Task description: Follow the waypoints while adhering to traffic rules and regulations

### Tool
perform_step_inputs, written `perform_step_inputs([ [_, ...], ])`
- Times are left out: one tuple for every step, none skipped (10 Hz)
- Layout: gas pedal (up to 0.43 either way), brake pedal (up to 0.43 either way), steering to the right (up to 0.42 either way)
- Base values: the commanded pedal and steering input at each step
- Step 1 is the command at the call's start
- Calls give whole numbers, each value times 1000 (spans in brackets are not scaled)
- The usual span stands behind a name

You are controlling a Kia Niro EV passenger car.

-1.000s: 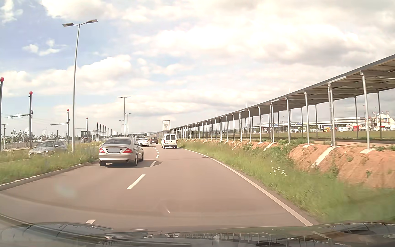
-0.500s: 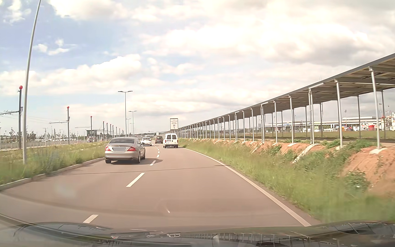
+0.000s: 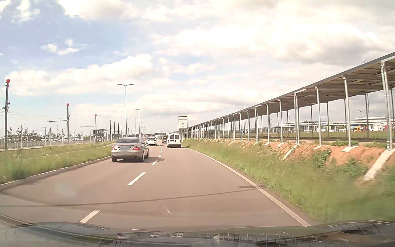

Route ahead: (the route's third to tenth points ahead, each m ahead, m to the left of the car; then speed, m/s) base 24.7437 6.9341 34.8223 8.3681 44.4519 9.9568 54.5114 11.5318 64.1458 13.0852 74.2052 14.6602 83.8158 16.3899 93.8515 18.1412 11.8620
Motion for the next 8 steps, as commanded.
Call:
perform_step_inputs([
  [98,0,-37],
  [98,0,-37],
  [98,0,-37],
  [98,0,-37],
  [98,0,-37],
  [98,0,-37],
  [98,0,-37],
  [98,0,-37],
])
